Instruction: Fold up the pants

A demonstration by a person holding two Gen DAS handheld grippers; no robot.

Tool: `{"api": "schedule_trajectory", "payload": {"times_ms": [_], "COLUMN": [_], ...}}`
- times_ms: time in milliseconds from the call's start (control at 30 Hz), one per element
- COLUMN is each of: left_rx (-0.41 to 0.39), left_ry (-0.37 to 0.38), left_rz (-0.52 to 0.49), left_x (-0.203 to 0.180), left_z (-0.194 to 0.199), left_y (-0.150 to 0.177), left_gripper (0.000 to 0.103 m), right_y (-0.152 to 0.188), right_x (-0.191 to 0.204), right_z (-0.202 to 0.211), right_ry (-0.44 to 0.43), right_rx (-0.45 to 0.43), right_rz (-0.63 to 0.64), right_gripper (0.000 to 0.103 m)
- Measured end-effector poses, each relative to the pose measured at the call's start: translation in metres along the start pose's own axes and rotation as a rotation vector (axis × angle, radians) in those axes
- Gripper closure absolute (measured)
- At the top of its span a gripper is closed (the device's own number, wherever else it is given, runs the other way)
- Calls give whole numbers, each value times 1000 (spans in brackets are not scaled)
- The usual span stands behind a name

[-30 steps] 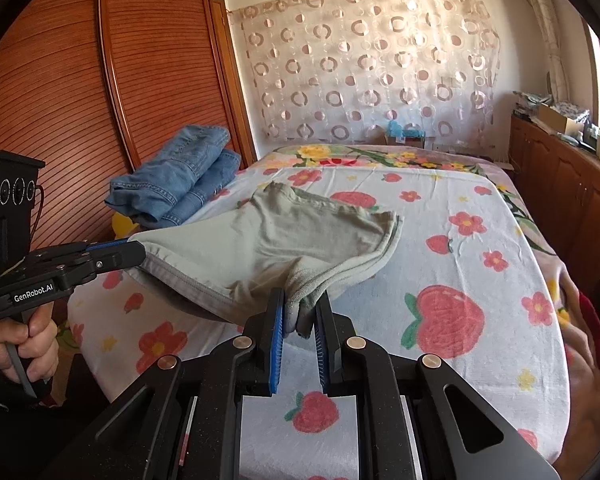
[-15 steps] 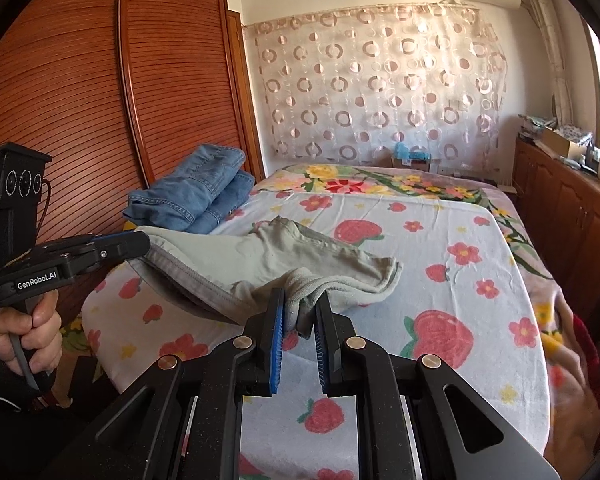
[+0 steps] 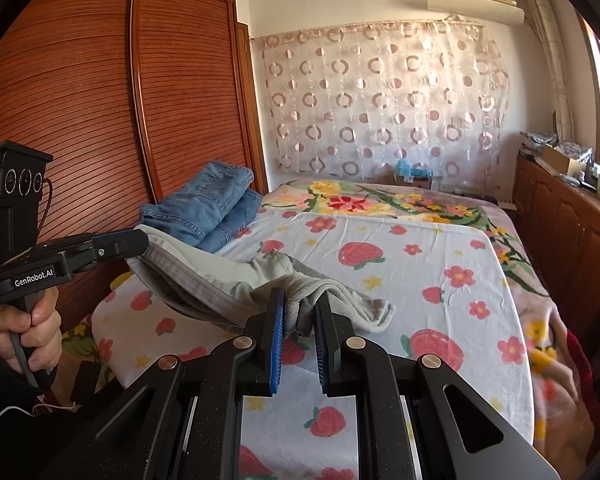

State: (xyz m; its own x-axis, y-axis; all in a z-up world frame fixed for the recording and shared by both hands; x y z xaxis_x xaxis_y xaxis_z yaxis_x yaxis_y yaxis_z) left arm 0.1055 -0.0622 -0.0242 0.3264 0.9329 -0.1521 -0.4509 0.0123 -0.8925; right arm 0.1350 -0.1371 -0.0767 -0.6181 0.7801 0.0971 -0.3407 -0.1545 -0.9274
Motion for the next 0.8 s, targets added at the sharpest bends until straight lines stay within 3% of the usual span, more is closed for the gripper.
{"api": "schedule_trajectory", "payload": {"times_ms": [167, 367, 800], "left_rx": [14, 88, 100], "left_ry": [-5, -35, -94], "left_rz": [1, 9, -20], "left_x": [3, 21, 39], "left_z": [-6, -43, -82], "left_y": [1, 2, -23], "left_gripper": [92, 92, 92], "right_y": [1, -3, -33], "right_x": [-5, -19, -34], "right_z": [-11, -39, -90], "right_ry": [2, 34, 85], "right_rx": [0, 29, 57], "right_rz": [3, 5, 18], "right_gripper": [89, 89, 89]}}
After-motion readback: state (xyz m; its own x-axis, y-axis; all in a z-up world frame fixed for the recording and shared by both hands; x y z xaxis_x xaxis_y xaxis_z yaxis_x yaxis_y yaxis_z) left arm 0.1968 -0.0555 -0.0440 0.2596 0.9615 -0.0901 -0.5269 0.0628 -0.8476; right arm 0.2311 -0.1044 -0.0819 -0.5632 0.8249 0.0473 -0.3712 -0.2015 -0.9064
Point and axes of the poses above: each gripper's, at about its wrist camera, not at the fingertips, and z roughly against the way its jaws point, x to its left, y to its underside, the point moved 9 cm from there along -z, roughly the way its jaws point, and after that the axes turned 5 degrees about -y, right-handed, at the moved point
